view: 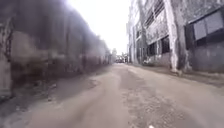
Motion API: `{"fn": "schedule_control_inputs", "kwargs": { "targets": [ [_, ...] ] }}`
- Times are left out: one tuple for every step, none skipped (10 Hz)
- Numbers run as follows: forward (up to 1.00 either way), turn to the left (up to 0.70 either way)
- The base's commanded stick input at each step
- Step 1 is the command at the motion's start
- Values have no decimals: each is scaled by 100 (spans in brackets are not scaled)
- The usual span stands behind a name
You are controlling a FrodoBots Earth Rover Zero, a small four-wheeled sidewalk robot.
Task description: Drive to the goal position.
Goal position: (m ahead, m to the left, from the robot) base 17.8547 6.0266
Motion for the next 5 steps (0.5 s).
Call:
{"fn": "schedule_control_inputs", "kwargs": {
  "targets": [
    [50,0],
    [50,0],
    [50,0],
    [50,0],
    [50,0]
  ]
}}
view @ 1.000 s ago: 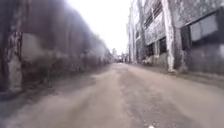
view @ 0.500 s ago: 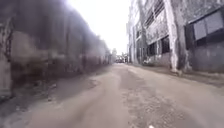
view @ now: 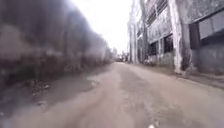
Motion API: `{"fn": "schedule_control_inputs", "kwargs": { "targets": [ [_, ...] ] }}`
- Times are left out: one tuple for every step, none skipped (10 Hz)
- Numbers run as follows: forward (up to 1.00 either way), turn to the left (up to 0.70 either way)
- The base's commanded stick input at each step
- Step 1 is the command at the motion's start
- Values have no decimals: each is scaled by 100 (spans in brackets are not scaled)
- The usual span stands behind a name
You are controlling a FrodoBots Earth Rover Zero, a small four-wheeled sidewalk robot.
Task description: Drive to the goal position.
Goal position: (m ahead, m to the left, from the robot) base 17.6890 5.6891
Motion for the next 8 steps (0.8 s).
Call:
{"fn": "schedule_control_inputs", "kwargs": {
  "targets": [
    [50,0],
    [50,0],
    [50,0],
    [50,0],
    [50,0],
    [50,0],
    [50,0],
    [50,0]
  ]
}}
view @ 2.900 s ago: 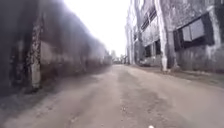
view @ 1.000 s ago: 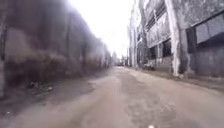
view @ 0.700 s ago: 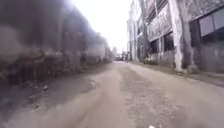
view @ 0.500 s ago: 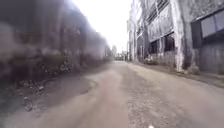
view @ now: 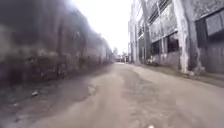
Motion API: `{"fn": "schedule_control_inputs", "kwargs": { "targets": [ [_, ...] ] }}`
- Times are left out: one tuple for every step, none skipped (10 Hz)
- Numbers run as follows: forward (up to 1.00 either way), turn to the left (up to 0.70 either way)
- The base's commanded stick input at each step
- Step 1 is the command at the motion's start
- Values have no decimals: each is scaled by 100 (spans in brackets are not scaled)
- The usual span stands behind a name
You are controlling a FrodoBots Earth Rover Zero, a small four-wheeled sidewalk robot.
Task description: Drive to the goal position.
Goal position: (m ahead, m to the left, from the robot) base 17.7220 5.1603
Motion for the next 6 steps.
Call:
{"fn": "schedule_control_inputs", "kwargs": {
  "targets": [
    [50,0],
    [50,0],
    [50,0],
    [50,0],
    [50,0],
    [50,0]
  ]
}}
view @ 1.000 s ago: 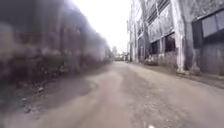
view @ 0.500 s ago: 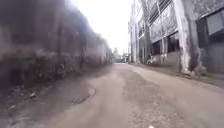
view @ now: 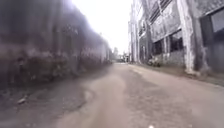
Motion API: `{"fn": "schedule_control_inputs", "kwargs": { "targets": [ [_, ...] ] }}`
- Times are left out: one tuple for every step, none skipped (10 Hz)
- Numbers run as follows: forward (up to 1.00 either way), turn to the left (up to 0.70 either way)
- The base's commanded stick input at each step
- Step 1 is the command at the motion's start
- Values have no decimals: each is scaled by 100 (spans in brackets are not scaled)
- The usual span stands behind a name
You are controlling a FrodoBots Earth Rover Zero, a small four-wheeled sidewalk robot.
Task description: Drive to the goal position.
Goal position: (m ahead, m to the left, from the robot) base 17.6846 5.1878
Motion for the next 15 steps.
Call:
{"fn": "schedule_control_inputs", "kwargs": {
  "targets": [
    [50,0],
    [50,0],
    [50,-10],
    [50,-34],
    [50,-46],
    [50,-33],
    [50,-20],
    [50,-7],
    [50,0],
    [50,0],
    [50,0],
    [50,0],
    [50,0],
    [50,0],
    [50,0]
  ]
}}
